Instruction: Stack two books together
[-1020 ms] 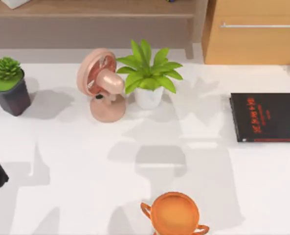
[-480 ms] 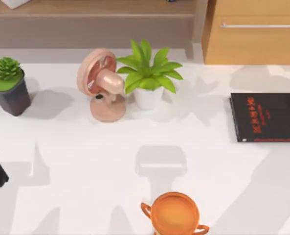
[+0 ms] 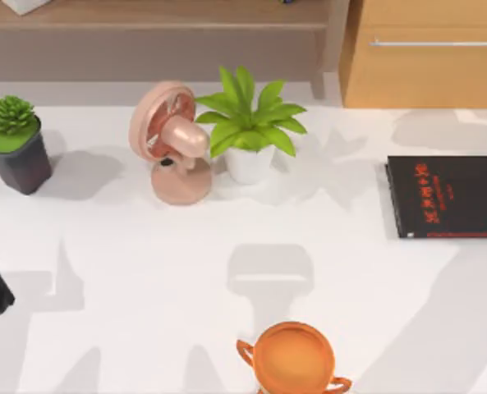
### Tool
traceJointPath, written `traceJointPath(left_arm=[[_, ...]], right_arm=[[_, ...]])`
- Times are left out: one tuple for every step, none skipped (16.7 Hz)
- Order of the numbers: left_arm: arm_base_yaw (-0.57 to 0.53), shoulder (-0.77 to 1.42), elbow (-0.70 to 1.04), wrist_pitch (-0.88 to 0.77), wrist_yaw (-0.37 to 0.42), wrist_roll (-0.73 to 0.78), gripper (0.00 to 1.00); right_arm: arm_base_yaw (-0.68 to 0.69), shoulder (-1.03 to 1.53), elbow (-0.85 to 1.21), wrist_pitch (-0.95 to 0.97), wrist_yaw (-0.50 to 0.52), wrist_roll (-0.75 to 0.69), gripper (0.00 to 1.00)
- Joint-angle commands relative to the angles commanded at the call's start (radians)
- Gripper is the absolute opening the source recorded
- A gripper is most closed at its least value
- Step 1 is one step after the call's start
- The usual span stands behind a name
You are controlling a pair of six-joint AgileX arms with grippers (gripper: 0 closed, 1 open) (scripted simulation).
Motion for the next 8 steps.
traceJointPath(left_arm=[[0.0, 0.0, 0.0, 0.0, 0.0, 0.0, 1.0], [0.0, 0.0, 0.0, 0.0, 0.0, 0.0, 1.0], [0.0, 0.0, 0.0, 0.0, 0.0, 0.0, 1.0], [0.0, 0.0, 0.0, 0.0, 0.0, 0.0, 1.0], [0.0, 0.0, 0.0, 0.0, 0.0, 0.0, 1.0], [0.0, 0.0, 0.0, 0.0, 0.0, 0.0, 1.0], [0.0, 0.0, 0.0, 0.0, 0.0, 0.0, 1.0], [0.0, 0.0, 0.0, 0.0, 0.0, 0.0, 1.0]], right_arm=[[0.003, 0.011, 0.018, -0.006, 0.004, 0.0, 1.0], [0.007, 0.026, 0.041, -0.014, 0.008, 0.0, 1.0], [0.012, 0.042, 0.065, -0.022, 0.013, 0.0, 1.0], [0.016, 0.058, 0.09, -0.031, 0.017, 0.0, 1.0], [0.019, 0.073, 0.112, -0.038, 0.02, -0.001, 1.0], [0.021, 0.085, 0.13, -0.044, 0.022, -0.001, 1.0], [0.021, 0.092, 0.141, -0.048, 0.023, -0.001, 1.0], [0.021, 0.093, 0.142, -0.048, 0.023, -0.001, 1.0]])
